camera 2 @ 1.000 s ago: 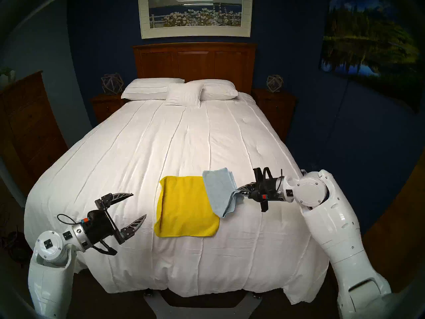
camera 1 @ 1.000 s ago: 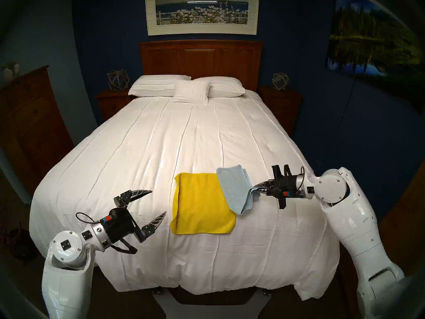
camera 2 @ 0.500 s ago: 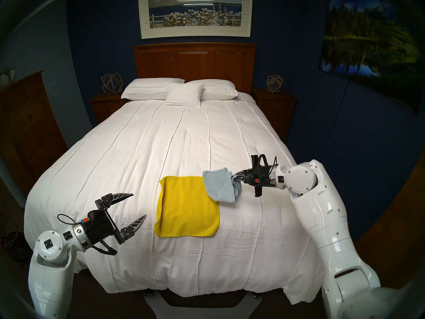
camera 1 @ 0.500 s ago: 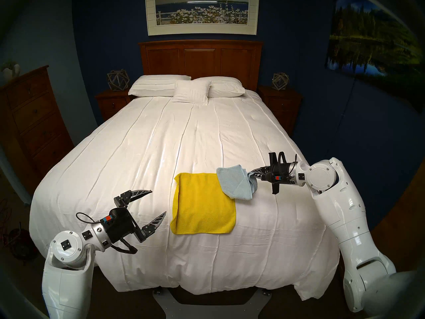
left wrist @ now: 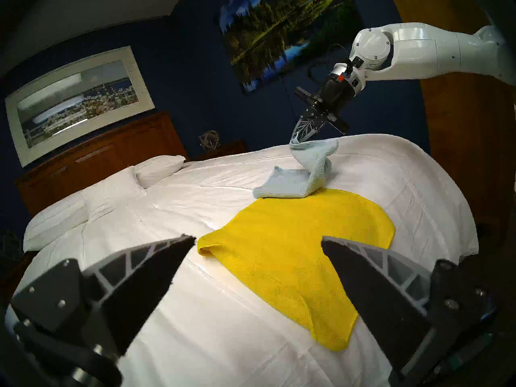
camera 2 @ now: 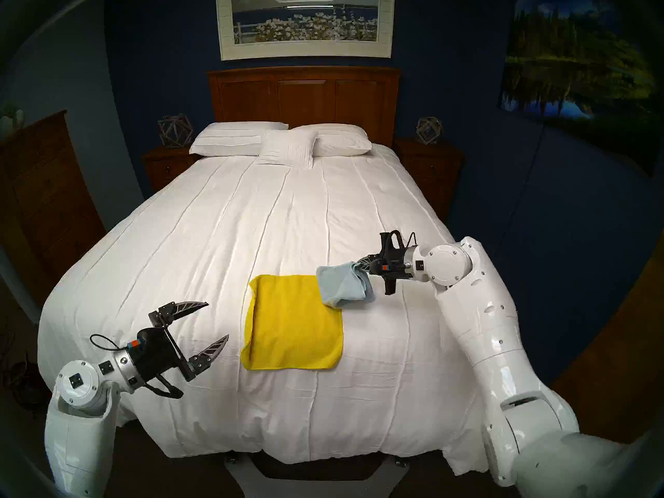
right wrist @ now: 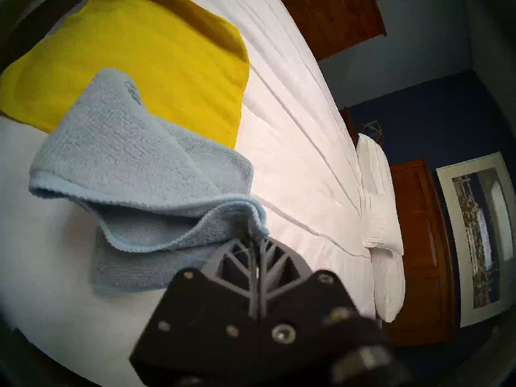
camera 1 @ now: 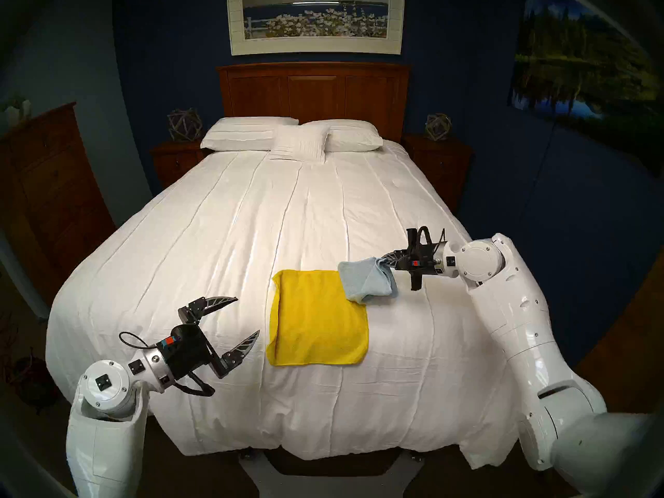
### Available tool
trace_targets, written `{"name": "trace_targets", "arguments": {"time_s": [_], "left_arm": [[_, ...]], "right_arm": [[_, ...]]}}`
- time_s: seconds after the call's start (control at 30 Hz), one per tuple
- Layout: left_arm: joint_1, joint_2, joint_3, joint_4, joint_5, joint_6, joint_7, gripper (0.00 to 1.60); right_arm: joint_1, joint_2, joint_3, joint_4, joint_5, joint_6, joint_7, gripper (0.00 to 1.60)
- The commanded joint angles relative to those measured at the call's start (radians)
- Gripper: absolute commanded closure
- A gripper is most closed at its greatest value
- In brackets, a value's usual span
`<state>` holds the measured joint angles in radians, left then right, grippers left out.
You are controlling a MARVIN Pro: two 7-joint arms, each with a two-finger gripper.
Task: Fold the hand towels twice and stack them up
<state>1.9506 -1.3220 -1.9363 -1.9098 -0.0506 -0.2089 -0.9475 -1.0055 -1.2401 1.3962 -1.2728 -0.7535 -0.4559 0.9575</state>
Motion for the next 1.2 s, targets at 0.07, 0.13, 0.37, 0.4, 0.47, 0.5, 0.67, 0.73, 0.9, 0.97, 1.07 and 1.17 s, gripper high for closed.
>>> {"name": "trace_targets", "arguments": {"time_s": [0.07, 0.13, 0.37, 0.4, 0.47, 0.5, 0.67, 0.73, 0.9, 0.97, 1.07, 1.17], "left_arm": [[-0.003, 0.001, -0.002, -0.01, -0.002, -0.002, -0.001, 0.0], [-0.003, 0.001, -0.002, -0.01, -0.002, -0.002, -0.002, 0.0], [-0.003, 0.0, -0.002, -0.01, -0.002, -0.002, -0.003, 0.0], [-0.003, 0.0, -0.002, -0.01, -0.002, -0.002, -0.003, 0.0], [-0.003, 0.0, -0.002, -0.01, -0.002, -0.002, -0.003, 0.0], [-0.003, 0.0, -0.003, -0.011, -0.002, -0.002, -0.003, 0.0], [-0.003, -0.001, -0.003, -0.012, -0.002, -0.002, -0.004, 0.0], [-0.003, -0.001, -0.004, -0.012, -0.002, -0.002, -0.005, 0.0], [-0.002, -0.002, -0.004, -0.013, -0.002, -0.002, -0.006, 0.0], [-0.002, -0.002, -0.005, -0.014, -0.002, -0.002, -0.007, 0.0], [-0.002, -0.003, -0.005, -0.014, -0.002, -0.002, -0.008, 0.0], [-0.002, -0.003, -0.006, -0.015, -0.002, -0.002, -0.008, 0.0]], "right_arm": [[0.131, -0.07, -0.015, 0.085, -0.036, 0.008, -0.016, 1.33], [0.154, -0.077, -0.023, 0.116, -0.046, 0.008, -0.014, 1.26], [0.205, -0.107, -0.037, 0.218, -0.087, 0.008, -0.027, 1.22], [0.218, -0.111, -0.04, 0.238, -0.094, 0.006, -0.027, 1.16], [0.234, -0.115, -0.045, 0.264, -0.104, 0.0, -0.029, 0.99], [0.239, -0.116, -0.045, 0.276, -0.108, -0.004, -0.03, 0.93], [0.283, -0.111, -0.046, 0.348, -0.128, -0.036, -0.033, 0.0], [0.318, -0.105, -0.052, 0.392, -0.135, -0.06, -0.028, 0.0], [0.347, -0.073, -0.042, 0.429, -0.141, -0.137, -0.032, 0.0], [0.37, -0.063, -0.044, 0.459, -0.145, -0.169, -0.028, 0.0], [0.39, -0.053, -0.036, 0.488, -0.142, -0.214, -0.028, 0.0], [0.391, -0.035, -0.027, 0.48, -0.133, -0.258, -0.012, 0.0]]}}
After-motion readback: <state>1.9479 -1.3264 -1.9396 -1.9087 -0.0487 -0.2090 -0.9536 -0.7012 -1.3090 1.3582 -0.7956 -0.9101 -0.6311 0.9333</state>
